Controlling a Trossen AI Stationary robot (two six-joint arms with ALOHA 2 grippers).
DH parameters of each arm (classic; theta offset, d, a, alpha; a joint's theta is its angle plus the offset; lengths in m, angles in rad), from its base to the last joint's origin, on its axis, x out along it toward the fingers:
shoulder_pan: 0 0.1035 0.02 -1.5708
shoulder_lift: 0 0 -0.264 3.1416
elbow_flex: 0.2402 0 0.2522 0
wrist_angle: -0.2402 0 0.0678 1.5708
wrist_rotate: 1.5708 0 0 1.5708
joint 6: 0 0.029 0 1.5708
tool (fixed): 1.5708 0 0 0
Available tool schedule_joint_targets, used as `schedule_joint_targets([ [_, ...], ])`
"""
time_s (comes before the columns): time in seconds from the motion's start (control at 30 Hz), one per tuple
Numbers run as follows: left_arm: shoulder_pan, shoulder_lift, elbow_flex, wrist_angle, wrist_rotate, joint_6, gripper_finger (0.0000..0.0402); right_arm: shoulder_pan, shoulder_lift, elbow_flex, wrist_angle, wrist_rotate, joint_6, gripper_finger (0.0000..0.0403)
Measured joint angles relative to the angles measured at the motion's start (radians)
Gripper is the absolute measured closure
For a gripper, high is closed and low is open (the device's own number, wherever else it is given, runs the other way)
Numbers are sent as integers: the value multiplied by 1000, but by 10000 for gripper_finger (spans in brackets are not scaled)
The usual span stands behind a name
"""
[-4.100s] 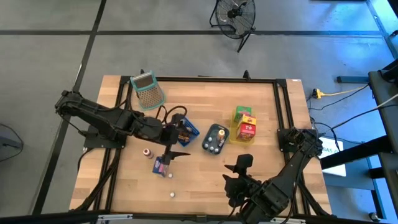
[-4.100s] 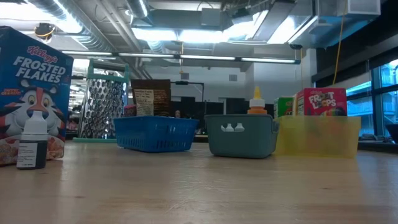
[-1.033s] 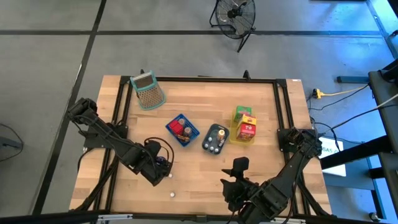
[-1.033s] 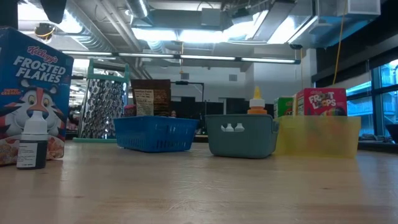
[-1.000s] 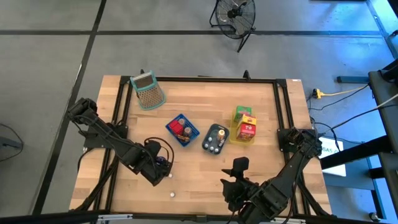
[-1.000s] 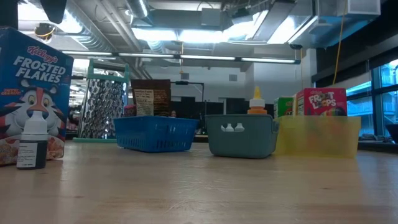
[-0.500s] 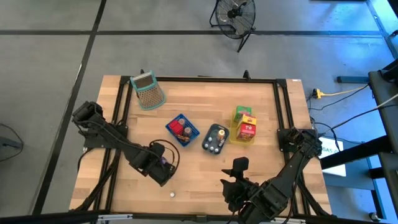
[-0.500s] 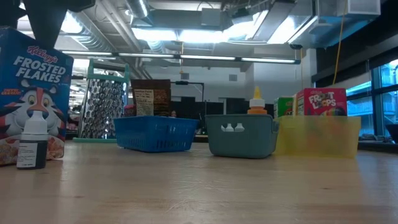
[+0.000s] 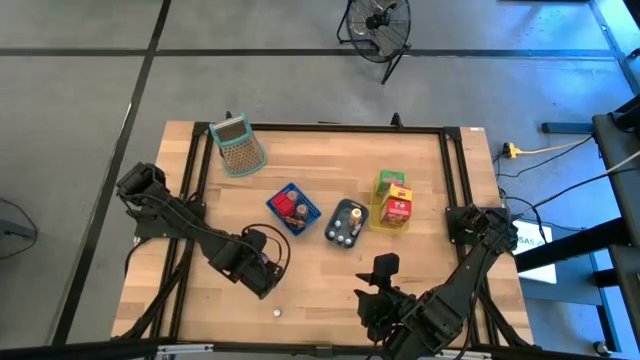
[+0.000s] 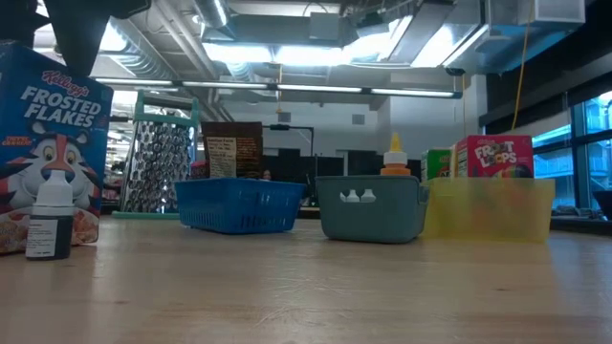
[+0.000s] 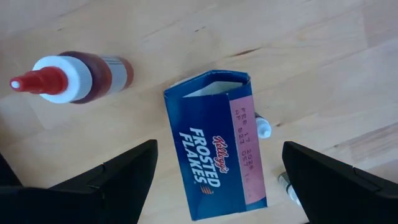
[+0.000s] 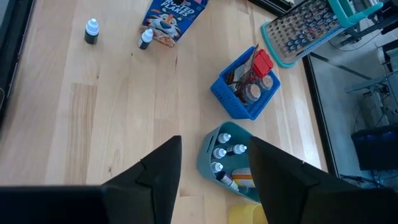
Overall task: Pick & Place Kitchen Items
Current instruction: Put the blue cereal box into the yellow bin
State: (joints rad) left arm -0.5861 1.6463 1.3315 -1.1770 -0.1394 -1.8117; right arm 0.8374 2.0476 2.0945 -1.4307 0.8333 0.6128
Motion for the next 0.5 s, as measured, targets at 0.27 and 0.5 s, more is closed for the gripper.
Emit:
schedule_joint_targets([
  [0.27,0,4,0,0,-2,-16,77,0,0,0,0,0,0,218],
  [0.5,0,13,-1,0,-18,-3,93,0,0,0,0,0,0,218],
])
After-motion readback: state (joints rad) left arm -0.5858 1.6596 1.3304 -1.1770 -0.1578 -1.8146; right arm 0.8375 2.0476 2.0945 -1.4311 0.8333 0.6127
